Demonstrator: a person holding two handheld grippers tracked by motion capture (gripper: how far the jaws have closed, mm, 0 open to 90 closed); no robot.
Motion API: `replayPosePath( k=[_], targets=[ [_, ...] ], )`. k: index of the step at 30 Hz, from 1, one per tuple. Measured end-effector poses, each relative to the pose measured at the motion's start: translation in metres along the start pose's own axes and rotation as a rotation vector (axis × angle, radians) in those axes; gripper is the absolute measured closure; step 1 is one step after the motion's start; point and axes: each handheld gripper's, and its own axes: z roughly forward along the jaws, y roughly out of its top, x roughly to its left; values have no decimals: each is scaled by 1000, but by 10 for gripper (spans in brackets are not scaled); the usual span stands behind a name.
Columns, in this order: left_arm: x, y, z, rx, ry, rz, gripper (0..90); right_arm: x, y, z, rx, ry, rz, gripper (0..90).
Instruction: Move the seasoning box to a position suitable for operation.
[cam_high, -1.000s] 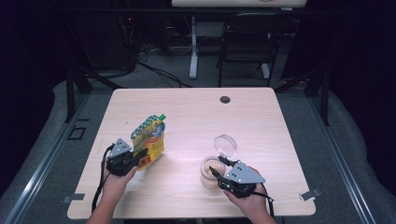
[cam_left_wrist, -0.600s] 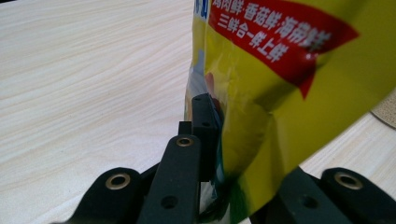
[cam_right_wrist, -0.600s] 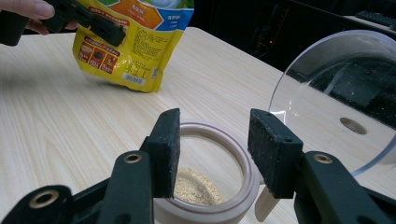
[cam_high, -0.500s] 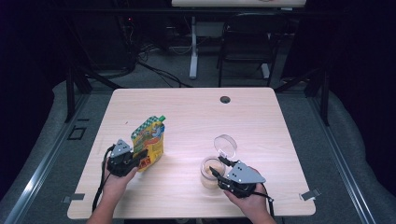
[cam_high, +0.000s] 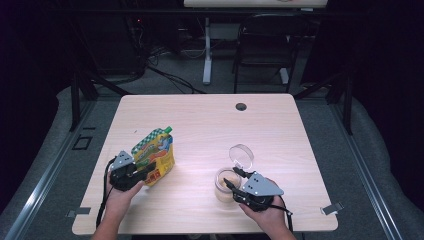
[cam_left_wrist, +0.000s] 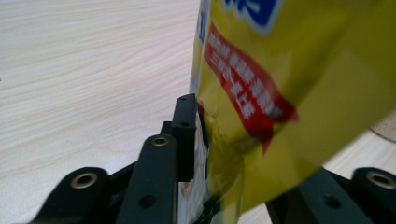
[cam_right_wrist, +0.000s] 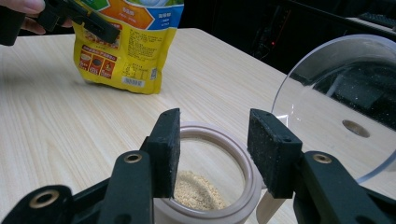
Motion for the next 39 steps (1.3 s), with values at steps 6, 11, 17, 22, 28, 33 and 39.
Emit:
replayPosePath(
  k=[6,11,17,22,28,33,39],
  targets=[
    [2,-2,-3,-4,-7,-21,623,-1,0,0,0,5,1,543],
    [3,-4,-3,-18,4,-26,532,-1,1,0,-3,16,7,537],
    [3,-6,-6,-24,0,-35,443,-1,3,0,5,30,13,527],
    [2,-7,-12,-32,6,-36,423,-2,5,0,1,39,19,525],
    [3,-10,-17,-34,9,-53,421,-2,6,-1,3,45,19,521],
    [4,-12,-22,-25,11,-52,410,-4,7,-2,10,51,24,520],
    [4,-15,-27,-23,16,-55,408,-3,8,-2,14,61,26,521]
  ],
)
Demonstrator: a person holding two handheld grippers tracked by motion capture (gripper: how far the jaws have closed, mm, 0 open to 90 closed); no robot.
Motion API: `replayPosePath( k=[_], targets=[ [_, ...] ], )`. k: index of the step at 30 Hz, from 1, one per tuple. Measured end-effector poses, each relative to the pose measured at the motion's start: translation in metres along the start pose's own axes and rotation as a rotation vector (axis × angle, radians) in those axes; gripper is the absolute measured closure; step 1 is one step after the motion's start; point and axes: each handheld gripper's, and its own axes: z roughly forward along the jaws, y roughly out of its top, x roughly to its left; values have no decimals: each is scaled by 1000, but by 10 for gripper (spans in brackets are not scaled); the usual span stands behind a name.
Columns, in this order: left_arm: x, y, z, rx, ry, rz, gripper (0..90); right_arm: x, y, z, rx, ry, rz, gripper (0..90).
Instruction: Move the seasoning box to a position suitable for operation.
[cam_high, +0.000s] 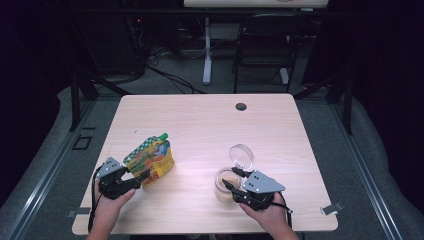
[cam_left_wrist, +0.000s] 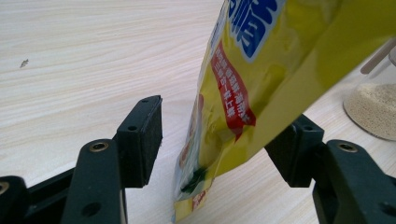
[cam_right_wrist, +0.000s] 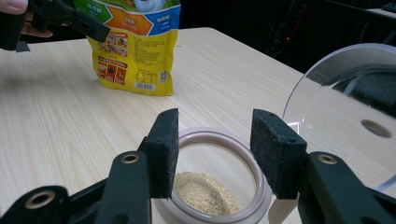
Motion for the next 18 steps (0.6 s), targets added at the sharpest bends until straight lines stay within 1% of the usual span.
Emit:
replayPosePath(
  k=[7,9,10,12,14,18],
  targets=[
    [-1,-2,-6,12,0,13,408,1,3,-1,5,8,-7,518],
    [-2,-2,-8,24,1,17,408,0,4,-1,14,13,-5,517],
    [-3,-3,-8,15,3,13,408,0,4,-1,13,14,-3,515],
    [-3,-3,-11,26,5,20,408,-1,5,-3,20,19,2,515],
    [-4,-4,-13,23,4,23,408,-2,6,-4,19,18,9,511],
    [-2,-5,-18,15,0,18,409,-5,10,-11,-1,8,22,523]
  ],
)
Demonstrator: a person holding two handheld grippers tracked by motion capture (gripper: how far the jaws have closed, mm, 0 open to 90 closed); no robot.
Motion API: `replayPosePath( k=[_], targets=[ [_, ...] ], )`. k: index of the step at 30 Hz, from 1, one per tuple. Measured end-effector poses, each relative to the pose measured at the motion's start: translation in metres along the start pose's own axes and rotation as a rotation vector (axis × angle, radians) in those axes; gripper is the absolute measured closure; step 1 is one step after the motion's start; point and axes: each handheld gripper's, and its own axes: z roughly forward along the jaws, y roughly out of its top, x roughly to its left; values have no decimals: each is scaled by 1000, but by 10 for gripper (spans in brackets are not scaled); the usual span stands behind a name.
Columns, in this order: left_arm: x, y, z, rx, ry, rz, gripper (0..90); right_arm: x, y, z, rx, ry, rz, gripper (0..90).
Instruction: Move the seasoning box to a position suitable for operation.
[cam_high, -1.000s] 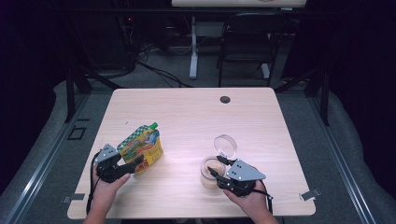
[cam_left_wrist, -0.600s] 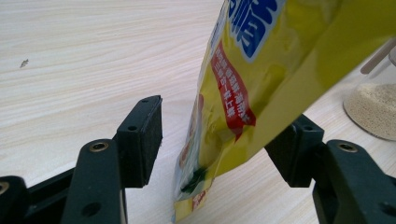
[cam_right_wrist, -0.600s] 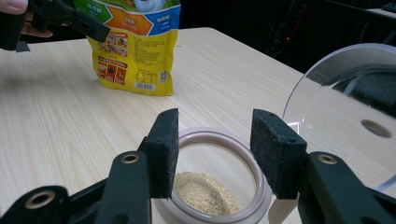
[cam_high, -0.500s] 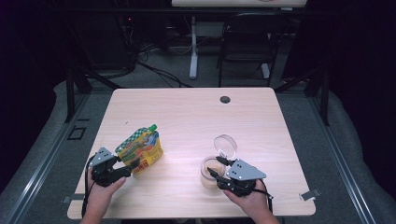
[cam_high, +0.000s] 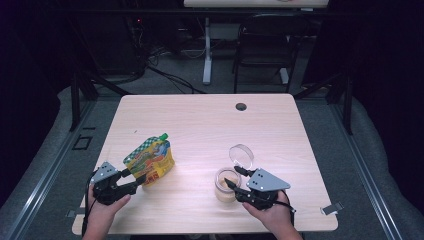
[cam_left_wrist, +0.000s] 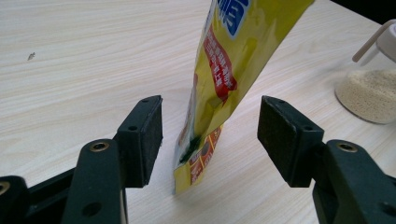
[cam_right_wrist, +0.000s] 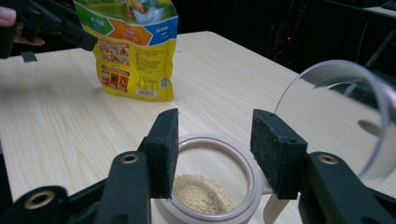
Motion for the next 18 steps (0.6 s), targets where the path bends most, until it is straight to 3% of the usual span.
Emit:
replayPosePath(
  k=[7,18],
  targets=[
    [0,-2,1,-4,-7,1,416,-8,4,-14,-14,-15,38,564],
    [-1,2,3,-20,-10,10,415,-20,1,-30,22,-57,61,678]
  ],
)
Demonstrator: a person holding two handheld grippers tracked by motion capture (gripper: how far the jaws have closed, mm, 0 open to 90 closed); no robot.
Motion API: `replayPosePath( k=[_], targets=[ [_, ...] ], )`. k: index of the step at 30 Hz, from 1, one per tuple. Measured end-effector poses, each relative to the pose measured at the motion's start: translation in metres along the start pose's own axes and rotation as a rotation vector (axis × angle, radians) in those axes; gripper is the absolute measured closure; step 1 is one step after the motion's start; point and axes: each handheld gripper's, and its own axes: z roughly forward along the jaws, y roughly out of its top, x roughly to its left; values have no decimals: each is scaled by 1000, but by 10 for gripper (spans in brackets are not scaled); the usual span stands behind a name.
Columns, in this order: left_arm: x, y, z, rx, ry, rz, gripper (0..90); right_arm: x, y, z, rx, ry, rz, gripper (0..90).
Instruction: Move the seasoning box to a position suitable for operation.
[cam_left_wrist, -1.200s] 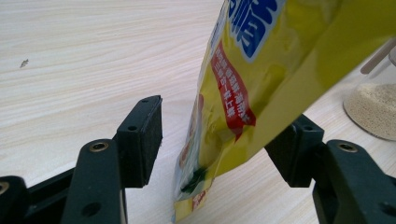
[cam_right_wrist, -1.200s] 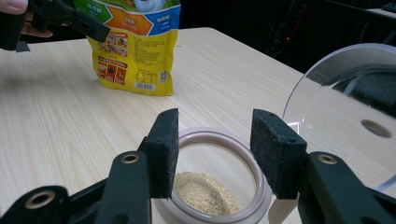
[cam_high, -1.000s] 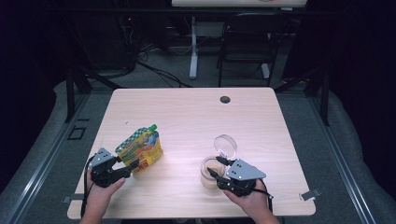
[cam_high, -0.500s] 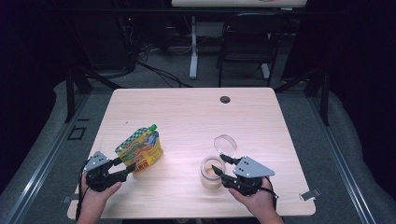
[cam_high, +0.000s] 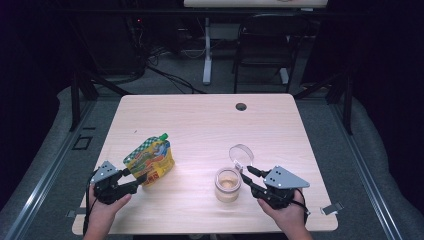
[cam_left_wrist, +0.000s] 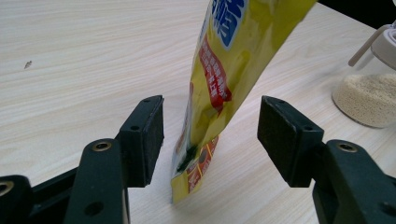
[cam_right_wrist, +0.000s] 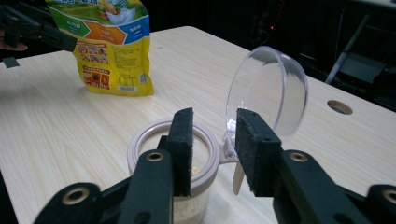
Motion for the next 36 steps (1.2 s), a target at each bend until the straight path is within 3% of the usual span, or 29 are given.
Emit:
replayPosePath(
  k=[11,16,24,36],
  targets=[
    [4,1,-1,-1,5,-5,415,-9,1,-9,33,-6,30,898],
    [4,0,-1,16,5,-1,415,-15,2,-13,30,-2,58,900],
    [1,-2,-1,19,7,2,415,-26,2,-18,16,-48,97,900],
    [-4,-8,-8,20,14,-2,416,-45,-7,2,47,-84,168,900]
  ],
)
